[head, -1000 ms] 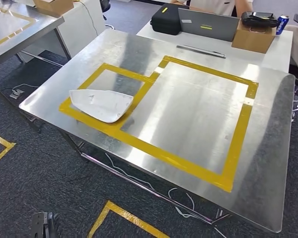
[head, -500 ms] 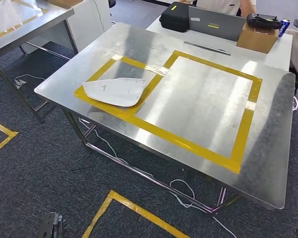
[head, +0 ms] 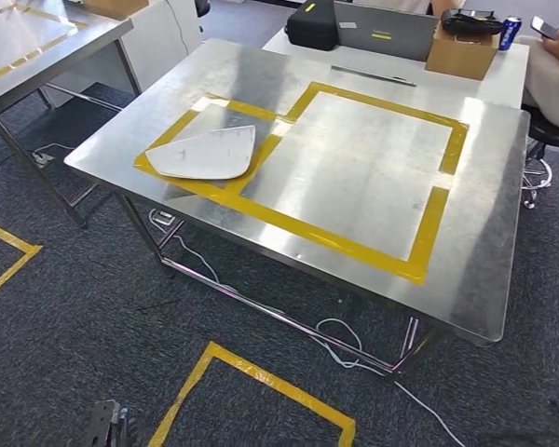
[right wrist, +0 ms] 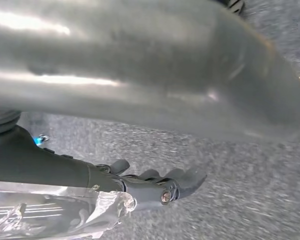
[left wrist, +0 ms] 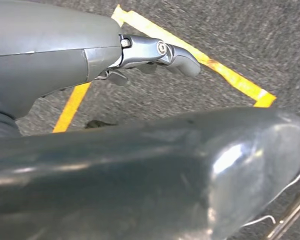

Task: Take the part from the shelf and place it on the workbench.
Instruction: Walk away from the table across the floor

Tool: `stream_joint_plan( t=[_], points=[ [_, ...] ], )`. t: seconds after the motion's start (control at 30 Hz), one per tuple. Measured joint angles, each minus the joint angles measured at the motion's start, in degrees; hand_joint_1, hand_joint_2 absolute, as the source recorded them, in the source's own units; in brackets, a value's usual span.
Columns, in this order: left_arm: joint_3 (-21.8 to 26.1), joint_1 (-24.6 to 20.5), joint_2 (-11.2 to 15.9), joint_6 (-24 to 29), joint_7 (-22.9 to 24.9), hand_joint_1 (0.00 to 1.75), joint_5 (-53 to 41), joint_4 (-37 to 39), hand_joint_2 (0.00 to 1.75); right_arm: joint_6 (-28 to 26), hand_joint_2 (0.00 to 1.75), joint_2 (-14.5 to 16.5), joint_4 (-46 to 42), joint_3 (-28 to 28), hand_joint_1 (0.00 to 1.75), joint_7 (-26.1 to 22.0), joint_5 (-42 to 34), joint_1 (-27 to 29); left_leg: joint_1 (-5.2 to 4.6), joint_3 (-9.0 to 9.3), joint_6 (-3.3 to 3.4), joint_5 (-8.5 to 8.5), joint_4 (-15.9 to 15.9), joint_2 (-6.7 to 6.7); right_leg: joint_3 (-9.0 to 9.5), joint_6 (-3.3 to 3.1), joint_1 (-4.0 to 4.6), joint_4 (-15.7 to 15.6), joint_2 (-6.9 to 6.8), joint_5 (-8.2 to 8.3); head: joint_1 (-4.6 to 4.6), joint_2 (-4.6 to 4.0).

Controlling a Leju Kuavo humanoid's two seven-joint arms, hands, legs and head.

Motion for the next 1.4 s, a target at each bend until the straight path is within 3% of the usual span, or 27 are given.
stream_joint_plan(
  t=[0.03, 0.07, 0.13, 0.2, 0.27, 0.33, 0.4, 0.47, 0.53, 0.57, 0.6, 0.67, 0.7, 0.73, 0.8, 0.83, 0.9, 0.93, 1.0, 1.07, 1.1, 1.13, 1.17, 1.23, 1.3, 1.33, 1.4],
  points=[
    [0.0, -0.1, 0.1, 0.1, 0.0, 0.00, 0.0, 0.1, 0.00, -0.1, 0.00, 0.0, 0.3, 0.0, 0.00, 0.1, 0.1, 0.0, 0.06, -0.98, -0.25, -2.27, 3.7, 0.00, -0.80, -0.04, 0.00, 0.0, -0.02, 0.69, -0.03, 0.00],
    [0.0, -0.2, 0.1, 0.2, 0.0, 0.00, 0.0, 0.1, 0.00, -0.2, 0.00, 0.0, 0.6, 0.0, 0.00, 0.1, 0.2, 0.0, 0.11, -1.48, -0.43, -3.29, 6.6, 0.00, -1.65, 0.03, 0.00, 0.1, -0.05, 1.38, -0.03, 0.00],
    [0.0, -0.3, 0.3, 0.3, 0.0, 0.00, 0.0, 0.2, 0.00, -0.4, 0.00, 0.0, 1.1, 0.1, 0.00, 0.1, 0.3, 0.1, 0.26, 0.03, -0.61, -1.55, 7.4, 0.00, -3.40, 0.25, -0.02, 0.2, -0.08, 2.75, -0.03, 0.00],
    [0.0, -0.5, 0.4, 0.4, 0.0, 0.00, 0.0, 0.3, 0.00, -0.4, 0.00, -0.1, 1.3, 0.1, 0.00, 0.1, 0.3, 0.0, 0.53, 5.14, -0.71, 1.35, 1.2, 0.00, -4.88, 0.67, -0.01, 0.4, -0.05, 3.95, -0.06, 0.00],
    [0.0, -0.9, 0.4, 0.5, 0.0, 0.00, 0.0, 0.3, 0.00, -0.5, 0.00, -0.1, 1.5, 0.2, 0.00, 0.1, 0.3, -0.1, 0.62, 10.38, -0.31, 1.73, -6.6, -0.12, -6.03, 1.30, 0.14, 0.8, -0.04, 5.06, -0.04, 0.00],
    [0.1, -1.0, 0.4, 0.5, -0.1, 0.00, -0.1, 0.4, 0.00, -0.5, 0.00, -0.2, 1.7, 0.2, 0.00, 0.1, 0.2, -0.1, 0.31, 11.76, 0.76, 1.41, -9.8, -0.22, -6.67, 1.95, 0.09, 0.7, -0.09, 6.32, -0.01, 0.00],
    [0.1, -0.8, 0.4, 0.6, -0.2, 0.00, -0.4, 0.5, 0.00, -0.6, 0.00, -0.3, 1.9, 0.2, 0.00, 0.1, -0.4, 0.1, 0.09, 10.75, 1.96, 2.26, -9.7, -0.03, -7.28, 2.58, -0.25, 0.8, -0.13, 6.29, -0.03, 0.00],
    [0.1, -0.7, 0.5, 0.6, -0.2, 0.00, -0.9, 0.6, 0.00, -0.6, 0.00, -0.3, 2.2, 0.2, 0.00, 0.2, -1.3, 0.3, 0.06, 9.45, 2.91, 3.58, -9.7, 0.17, -8.70, 3.08, -0.46, 4.3, -0.10, 2.03, 0.09, 0.00],
    [0.1, -0.7, 0.6, 0.6, -0.2, 0.00, -1.3, 0.7, 0.00, -0.6, 0.00, -0.4, 2.4, 0.1, 0.00, 0.2, -1.8, 0.1, -0.13, 7.82, 3.33, 4.95, -9.7, 0.21, -10.59, 3.32, -0.49, 11.7, -0.07, -3.99, 0.26, 0.00],
    [0.1, -0.7, 0.6, 0.5, -0.2, 0.00, -1.4, 0.7, 0.00, -0.7, 0.00, -0.4, 2.6, 0.1, 0.00, 0.2, -1.9, 0.0, -0.24, 6.88, 3.38, 5.67, -9.6, 0.22, -11.12, 3.33, -0.46, 15.4, -0.06, -5.71, 0.30, 0.00],
    [0.1, -0.7, 0.6, 0.4, -0.2, 0.00, -1.5, 0.7, 0.00, -0.7, 0.00, -0.5, 2.7, 0.1, 0.00, 0.2, -2.0, -0.1, -0.34, 5.90, 3.38, 6.41, -9.6, 0.23, -10.93, 3.25, -0.42, 17.8, -0.06, -6.07, 0.30, 0.00],
    [0.1, -0.7, 0.6, -0.1, -0.2, 0.00, -1.7, 0.7, 0.00, -0.8, 0.00, -0.6, 3.0, 0.1, 0.00, 0.2, -2.2, -0.2, -0.45, 4.02, 3.26, 7.83, -9.4, 0.24, -7.66, 2.95, -0.24, 16.9, -0.06, -3.49, 0.29, 0.00],
    [0.1, -0.7, 0.6, -0.2, -0.2, 0.00, -1.7, 0.7, 0.00, -0.8, 0.00, -0.7, 3.1, 0.1, 0.00, 0.2, -2.3, -0.3, -0.47, 3.25, 3.12, 8.45, -9.3, 0.22, -4.51, 2.75, -0.15, 13.4, -0.06, -1.99, 0.29, 0.00],
    [0.1, -0.7, 0.6, -0.3, -0.2, 0.00, -1.7, 0.7, 0.00, -0.6, 0.00, -0.8, 3.2, 0.1, 0.00, 0.2, -2.4, -0.4, -0.50, 2.63, 2.93, 8.96, -9.1, 0.22, -1.17, 2.54, -0.04, 9.1, -0.05, -1.63, 0.30, 0.00],
    [0.1, -0.7, 0.5, -0.4, -0.1, 0.00, -1.8, 0.7, 0.00, -0.3, 0.00, -0.9, 3.4, 0.1, 0.00, 0.0, -2.7, -0.8, -0.56, 1.86, 2.40, 9.95, -8.8, 0.23, 3.88, 2.18, 0.19, 1.4, -0.01, -2.92, 0.24, -0.01],
    [0.1, -0.7, 0.5, -0.4, 0.0, 0.00, -1.8, 0.7, 0.00, -0.2, 0.00, -1.0, 3.5, 0.1, 0.00, -0.1, -2.9, -0.9, -0.53, 1.68, 2.09, 10.42, -8.8, 0.25, 4.63, 1.97, 0.34, -0.2, 0.01, -3.63, 0.26, 0.00],
    [0.2, -0.6, 0.6, -0.3, 0.2, 0.00, -1.8, 0.7, 0.00, -0.2, 0.00, -1.0, 3.9, 0.0, 0.00, -0.3, -3.2, -0.8, -0.39, 1.30, 1.41, 11.06, -8.7, 0.23, 4.03, 1.28, 0.44, -0.7, -0.08, -3.06, 0.46, 0.00],
    [0.2, -0.5, 0.6, -0.3, 0.2, 0.00, -1.8, 0.7, 0.00, -0.2, 0.00, -1.1, 4.1, 0.0, 0.00, -0.3, -3.2, -0.7, -0.30, 0.86, 1.05, 10.22, -8.2, 0.20, 3.42, 0.81, 0.38, -0.7, -0.17, -2.48, 0.53, 0.00],
    [0.3, -0.4, 0.6, -0.5, -0.1, 0.00, -1.8, 0.7, 0.00, -0.2, 0.00, -1.1, 4.3, 0.0, 0.00, -0.3, -3.3, -0.7, -0.11, -0.89, 0.40, 5.11, -4.1, 0.15, 1.90, 0.04, 0.20, -0.8, -0.29, -1.05, 0.27, 0.00],
    [0.3, -0.4, 0.5, -1.0, -0.7, 0.00, -1.8, 0.7, 0.00, -0.2, 0.00, -1.1, 4.3, 0.0, 0.00, -0.3, -3.4, -0.7, 0.06, -3.05, -0.11, -0.14, 3.6, 0.15, 0.23, -0.20, 0.19, -0.7, -0.41, 0.28, -0.04, 0.00],
    [0.4, -0.5, 0.5, -1.3, -0.9, 0.00, -1.8, 0.7, 0.00, 0.0, 0.00, -1.2, 4.4, 0.0, 0.00, -0.4, -3.4, -0.6, 0.15, -3.63, -0.33, -0.61, 6.8, 0.15, -0.60, -0.14, 0.19, -0.7, -0.59, 0.88, -0.03, 0.00],
    [0.4, -0.5, 0.5, -1.4, -1.0, 0.00, -1.8, 0.7, 0.00, 0.1, 0.00, -1.2, 4.5, 0.0, 0.00, -0.5, -3.4, -0.6, 0.26, -3.47, -0.52, 0.31, 8.5, 0.16, -1.41, -0.03, 0.17, -0.7, -0.88, 1.49, -0.04, 0.00],
    [0.4, -0.5, 0.5, -1.4, -0.8, 0.00, -1.8, 0.7, 0.00, 0.3, 0.00, -1.2, 4.6, 0.1, 0.00, -0.6, -3.4, -0.6, 0.41, -2.34, -0.68, 2.01, 8.2, 0.23, -2.15, 0.14, 0.13, -0.6, -1.23, 2.03, -0.05, 0.00],
    [0.5, -0.7, 0.4, -1.2, -0.1, 0.00, -1.9, 0.7, 0.00, 0.6, 0.00, -1.3, 4.7, 0.3, 0.00, -0.7, -3.3, -0.6, 0.71, 3.01, -0.94, 4.50, 2.0, 1.30, -3.22, 0.70, 0.08, -0.3, -1.95, 2.79, -0.09, 0.00],
    [0.5, -1.1, 0.3, -1.0, 0.9, 0.00, -1.9, 0.8, 0.00, 0.7, 0.00, -1.4, 4.9, 0.4, 0.00, -0.7, -3.2, -0.6, 0.72, 8.30, -0.54, 3.79, -5.7, 2.63, -4.05, 1.44, 0.19, 0.5, -2.86, 3.21, -0.18, 0.00],
    [0.5, -1.3, 0.1, -0.9, 1.2, 0.00, -1.9, 0.8, 0.00, 0.7, 0.00, -1.5, 4.9, 0.5, 0.00, -0.7, -3.1, -0.6, 0.61, 9.42, -0.04, 3.12, -7.8, 2.87, -4.37, 1.79, 0.25, 0.9, -3.35, 3.43, -0.20, 0.00],
    [0.5, -1.2, 0.0, -0.7, 1.7, 0.00, -2.0, 0.8, 0.00, 0.7, 0.00, -1.6, 5.1, 0.7, 0.00, -0.6, -3.0, -0.6, 0.47, 9.09, 1.22, 2.71, -8.7, 2.15, -4.84, 2.45, 0.07, 1.3, -4.19, 3.77, -0.19, 0.00]
  ],
)
